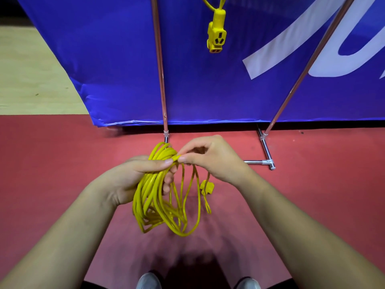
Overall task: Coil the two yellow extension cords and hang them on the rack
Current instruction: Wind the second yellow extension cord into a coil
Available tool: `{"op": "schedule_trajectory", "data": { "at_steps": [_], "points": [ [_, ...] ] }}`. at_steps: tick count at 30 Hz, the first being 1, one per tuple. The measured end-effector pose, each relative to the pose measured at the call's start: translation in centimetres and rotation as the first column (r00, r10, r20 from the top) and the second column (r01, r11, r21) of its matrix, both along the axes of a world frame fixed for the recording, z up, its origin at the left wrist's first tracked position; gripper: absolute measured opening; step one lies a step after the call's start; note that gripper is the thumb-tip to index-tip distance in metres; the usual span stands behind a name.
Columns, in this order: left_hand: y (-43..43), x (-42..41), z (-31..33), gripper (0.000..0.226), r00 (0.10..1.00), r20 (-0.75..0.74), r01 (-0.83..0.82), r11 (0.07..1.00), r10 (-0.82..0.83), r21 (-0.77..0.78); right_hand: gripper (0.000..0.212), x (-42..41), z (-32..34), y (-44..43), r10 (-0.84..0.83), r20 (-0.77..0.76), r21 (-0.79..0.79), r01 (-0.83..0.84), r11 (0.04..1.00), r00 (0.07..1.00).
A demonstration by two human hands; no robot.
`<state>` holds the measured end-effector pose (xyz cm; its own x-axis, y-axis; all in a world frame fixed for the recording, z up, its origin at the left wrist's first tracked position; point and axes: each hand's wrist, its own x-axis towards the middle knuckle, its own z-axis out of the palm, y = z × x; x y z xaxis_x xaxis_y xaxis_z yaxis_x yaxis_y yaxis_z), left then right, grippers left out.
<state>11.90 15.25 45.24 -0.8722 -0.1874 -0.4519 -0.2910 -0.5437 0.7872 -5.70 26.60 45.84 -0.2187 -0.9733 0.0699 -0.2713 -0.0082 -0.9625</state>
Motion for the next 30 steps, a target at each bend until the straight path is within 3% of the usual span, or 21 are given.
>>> {"op": "schedule_trajectory", "data": {
  "at_steps": [3, 6, 11, 18, 23, 25, 27, 30],
  "points": [
    [0.3, -0.2, 0.1, 0.041, 0.997, -0.074, 0.023, 1.000, -0.024, -0.006, 0.012, -0.3, -0.1, -0.1, 0.019, 0.054, 0.009, -0.019, 1.000, 0.998],
    [0.3, -0.3, 0.2, 0.038, 0.991, -0.131, -0.030, 0.998, 0.037, 0.052, 0.025, -2.0, -2.3, 0.3, 0.116, 0.001, 0.112, -0.116, 0.987, 0.993],
    [-0.4, 0.0, 0.5, 0.037, 0.964, -0.202, -0.137, 0.976, 0.170, 0.167, 0.007, -6.0, -8.9, 1.2, -0.026, -0.163, 0.311, 0.076, 0.947, 0.986],
    [-1.6, 0.3, 0.7, 0.021, 0.890, -0.351, -0.167, 0.924, 0.291, 0.344, 0.024, -6.9, -14.8, 2.1, 0.012, -0.126, 0.503, 0.053, 0.863, 0.992],
    [-1.1, 0.0, 1.1, 0.015, 0.855, -0.245, -0.388, 0.878, 0.456, 0.279, 0.019, -6.4, -14.3, 1.8, -0.328, 0.098, 0.412, 0.262, 0.873, 0.940],
    [-1.4, 0.1, 1.1, 0.028, 0.863, -0.207, -0.408, 0.877, 0.462, 0.254, 0.014, -6.3, -12.7, 1.1, -0.428, 0.229, 0.338, 0.341, 0.877, 0.874],
    [-1.7, 0.2, 0.9, 0.040, 0.880, -0.234, -0.370, 0.905, 0.413, 0.209, 0.009, -6.2, -10.8, 0.5, -0.450, 0.201, 0.242, 0.401, 0.883, 0.870],
    [-1.9, 0.1, 0.5, 0.035, 0.871, -0.261, -0.379, 0.907, 0.416, 0.182, 0.011, -5.9, -7.9, 0.1, -0.420, 0.096, 0.134, 0.407, 0.904, 0.902]
  ]
}}
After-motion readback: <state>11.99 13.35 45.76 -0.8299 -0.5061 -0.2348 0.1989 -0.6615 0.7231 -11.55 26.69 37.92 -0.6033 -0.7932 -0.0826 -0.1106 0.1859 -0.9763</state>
